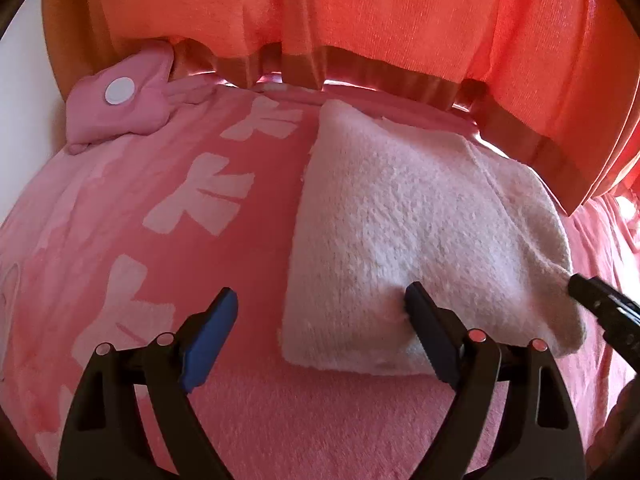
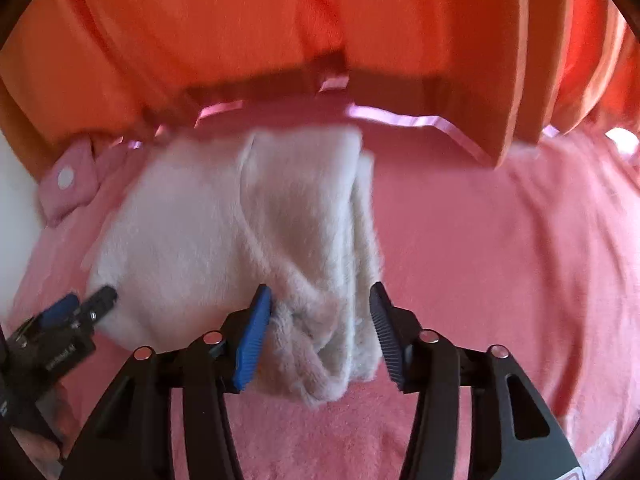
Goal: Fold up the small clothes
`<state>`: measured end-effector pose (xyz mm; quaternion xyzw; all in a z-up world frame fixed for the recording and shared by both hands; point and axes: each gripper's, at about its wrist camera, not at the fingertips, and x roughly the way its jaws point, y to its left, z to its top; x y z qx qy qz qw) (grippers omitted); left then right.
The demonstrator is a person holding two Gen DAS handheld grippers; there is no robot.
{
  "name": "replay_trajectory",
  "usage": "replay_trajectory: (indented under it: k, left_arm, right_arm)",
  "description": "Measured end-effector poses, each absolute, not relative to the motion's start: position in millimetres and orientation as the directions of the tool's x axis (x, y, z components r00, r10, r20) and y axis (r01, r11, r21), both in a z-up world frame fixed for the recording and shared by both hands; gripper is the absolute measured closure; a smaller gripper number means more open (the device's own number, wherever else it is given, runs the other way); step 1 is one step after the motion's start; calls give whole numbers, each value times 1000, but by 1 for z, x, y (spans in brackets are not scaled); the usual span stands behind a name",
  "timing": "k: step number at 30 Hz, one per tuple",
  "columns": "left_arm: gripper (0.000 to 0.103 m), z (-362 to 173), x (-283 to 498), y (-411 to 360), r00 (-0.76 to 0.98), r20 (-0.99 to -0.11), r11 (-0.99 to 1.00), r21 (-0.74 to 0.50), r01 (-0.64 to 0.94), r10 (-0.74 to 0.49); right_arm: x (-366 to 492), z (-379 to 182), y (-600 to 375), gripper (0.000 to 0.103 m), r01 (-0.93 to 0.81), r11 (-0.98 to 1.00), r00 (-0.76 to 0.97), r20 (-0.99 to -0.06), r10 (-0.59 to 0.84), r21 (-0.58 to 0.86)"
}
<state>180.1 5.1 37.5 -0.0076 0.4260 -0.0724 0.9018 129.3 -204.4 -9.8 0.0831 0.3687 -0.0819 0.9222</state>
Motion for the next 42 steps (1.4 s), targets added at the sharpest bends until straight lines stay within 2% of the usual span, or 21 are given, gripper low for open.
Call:
replay_trajectory:
  k: [1, 3, 5, 7, 10, 12, 17, 23, 42]
  left_arm:
    - [20, 38, 178, 4, 631, -765, 990, -67, 123, -130]
    - [20, 39, 174, 0, 640, -760, 991, -38, 131, -114]
    - [20, 39, 169, -4, 646, -757, 990, -6, 144, -98]
    - [20, 38, 160, -8, 645, -759, 988, 18, 153, -86]
    - [19, 36, 145, -9, 650, -757, 987, 47, 153, -65]
    - [14, 31, 131, -5, 644, -763, 987, 67, 144, -42]
    - [14, 15, 104, 3, 619, -784, 989, 61, 132, -35]
    - [13, 7, 87, -7, 639, -769, 981, 117, 152, -7]
    - [14, 3, 96, -13, 641, -767, 989, 118, 90, 34]
  right_arm:
    - [125, -7, -201, 41, 227, 971, 726, -678, -116, 77]
    - [122, -5, -198, 35, 233, 969, 735, -667, -119, 84]
    - [115, -8, -197, 33, 237, 966, 741, -662, -108, 107]
    - [108, -13, -195, 23, 246, 962, 741, -663, -106, 121]
    - [89, -30, -192, 19, 283, 955, 718, -680, -146, 94]
    - [77, -43, -189, 17, 295, 953, 702, -691, -172, 63]
    - [56, -70, -173, 17, 284, 958, 664, -727, -175, 29]
    - [47, -78, -155, 17, 263, 965, 677, -709, -200, -20]
    - [54, -83, -154, 17, 297, 955, 668, -711, -220, -17]
